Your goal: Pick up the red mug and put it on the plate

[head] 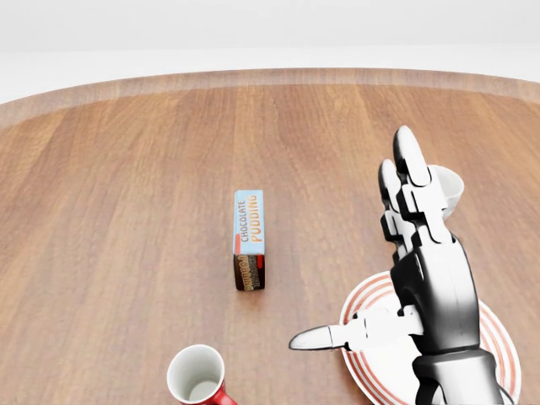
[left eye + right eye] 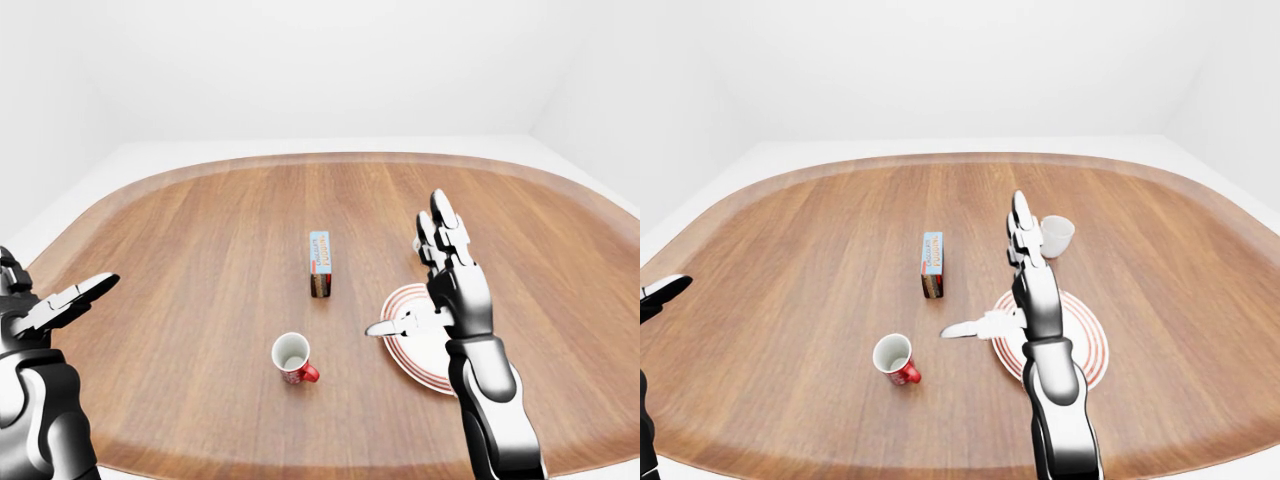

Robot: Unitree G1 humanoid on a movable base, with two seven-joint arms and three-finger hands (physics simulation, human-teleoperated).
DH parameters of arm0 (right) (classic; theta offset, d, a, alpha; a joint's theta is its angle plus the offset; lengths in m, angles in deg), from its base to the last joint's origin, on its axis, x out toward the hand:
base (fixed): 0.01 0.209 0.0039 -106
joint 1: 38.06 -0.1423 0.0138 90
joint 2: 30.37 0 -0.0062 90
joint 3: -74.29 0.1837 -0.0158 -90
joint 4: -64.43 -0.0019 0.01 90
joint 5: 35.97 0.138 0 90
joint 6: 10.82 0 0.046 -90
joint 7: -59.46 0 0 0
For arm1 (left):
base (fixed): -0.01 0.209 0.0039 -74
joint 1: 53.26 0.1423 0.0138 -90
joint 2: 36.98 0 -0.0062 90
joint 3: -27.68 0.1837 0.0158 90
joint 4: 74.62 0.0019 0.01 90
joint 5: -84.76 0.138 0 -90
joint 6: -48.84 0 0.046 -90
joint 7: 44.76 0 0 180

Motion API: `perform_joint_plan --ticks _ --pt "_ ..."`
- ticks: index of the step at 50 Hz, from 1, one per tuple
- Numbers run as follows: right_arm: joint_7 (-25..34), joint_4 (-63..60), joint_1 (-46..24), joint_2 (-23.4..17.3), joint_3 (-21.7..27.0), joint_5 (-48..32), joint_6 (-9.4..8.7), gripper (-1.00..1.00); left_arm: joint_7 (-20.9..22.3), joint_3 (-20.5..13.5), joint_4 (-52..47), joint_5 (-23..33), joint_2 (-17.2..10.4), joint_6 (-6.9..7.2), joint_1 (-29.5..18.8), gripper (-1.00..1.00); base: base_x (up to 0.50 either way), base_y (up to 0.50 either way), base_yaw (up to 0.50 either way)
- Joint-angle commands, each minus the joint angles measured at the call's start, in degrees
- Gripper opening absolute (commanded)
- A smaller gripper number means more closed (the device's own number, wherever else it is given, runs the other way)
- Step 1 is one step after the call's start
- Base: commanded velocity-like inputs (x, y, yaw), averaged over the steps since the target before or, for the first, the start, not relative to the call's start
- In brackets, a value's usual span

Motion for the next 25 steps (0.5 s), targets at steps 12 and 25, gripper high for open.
perform_joint_plan --ticks 12,25 --pt "-2.8 18.3 9.4 -0.1 -29.3 -8.3 7.16 1.00 -0.1 -0.3 -0.9 -0.3 -0.1 0.00 0.0 1.00 0.00 0.00 0.00" --pt "-2.8 20.3 9.1 -0.2 -29.7 -8.2 7.97 1.00 0.1 -0.1 0.2 -0.1 -0.2 0.00 -0.2 1.00 0.00 0.00 0.00"
